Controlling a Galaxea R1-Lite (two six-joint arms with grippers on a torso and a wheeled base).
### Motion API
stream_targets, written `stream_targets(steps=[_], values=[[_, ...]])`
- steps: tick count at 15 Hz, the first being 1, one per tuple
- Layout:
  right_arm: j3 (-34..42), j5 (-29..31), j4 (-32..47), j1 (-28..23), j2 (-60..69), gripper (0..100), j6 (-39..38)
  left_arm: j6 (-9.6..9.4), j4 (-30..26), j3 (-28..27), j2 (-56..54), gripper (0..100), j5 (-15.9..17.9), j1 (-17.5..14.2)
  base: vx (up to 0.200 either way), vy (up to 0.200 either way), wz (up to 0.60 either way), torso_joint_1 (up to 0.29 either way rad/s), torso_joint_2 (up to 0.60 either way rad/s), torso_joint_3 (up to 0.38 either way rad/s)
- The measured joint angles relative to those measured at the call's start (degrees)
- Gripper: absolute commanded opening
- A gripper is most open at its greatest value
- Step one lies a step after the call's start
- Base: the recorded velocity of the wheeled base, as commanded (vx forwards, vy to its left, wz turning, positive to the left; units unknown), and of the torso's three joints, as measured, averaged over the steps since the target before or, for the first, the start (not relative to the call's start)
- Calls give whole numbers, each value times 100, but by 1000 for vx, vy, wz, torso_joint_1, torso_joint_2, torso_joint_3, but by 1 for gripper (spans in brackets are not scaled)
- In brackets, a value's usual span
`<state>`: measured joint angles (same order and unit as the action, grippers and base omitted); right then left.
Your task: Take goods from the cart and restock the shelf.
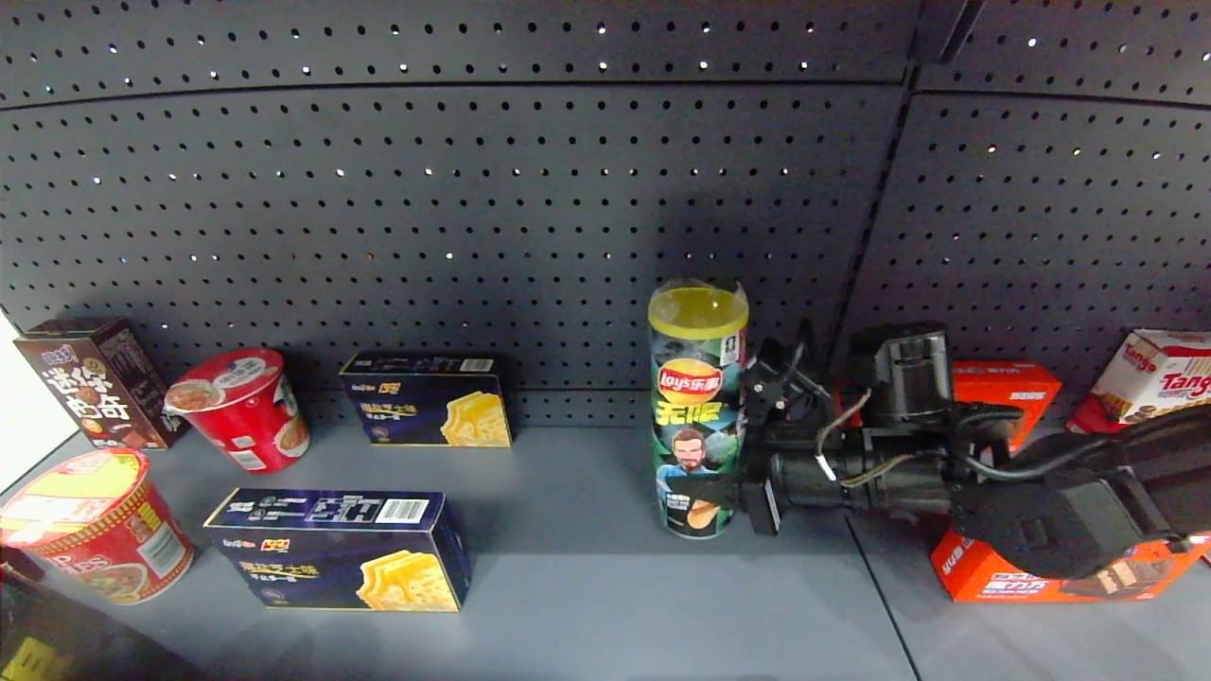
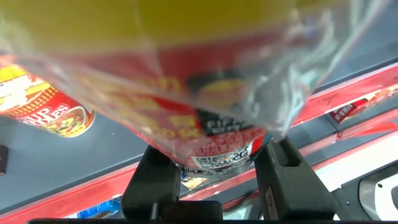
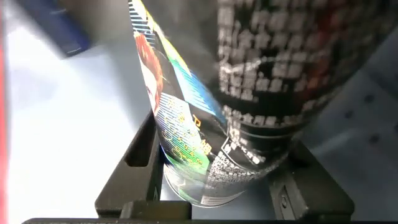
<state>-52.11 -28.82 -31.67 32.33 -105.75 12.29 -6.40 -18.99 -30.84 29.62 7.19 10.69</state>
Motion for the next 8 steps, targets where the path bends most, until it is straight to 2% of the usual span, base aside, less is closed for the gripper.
stream_targets(steps=[3,8], values=[[807,39,-21,80,691,0,-4,0,-9,-7,-116,0,-95,-91,0,0,0,0,0,0],[1290,165,-449,446,1268,0,-72,0,-16,-113,-251,0,-321,-110,0,0,0,0,0,0]])
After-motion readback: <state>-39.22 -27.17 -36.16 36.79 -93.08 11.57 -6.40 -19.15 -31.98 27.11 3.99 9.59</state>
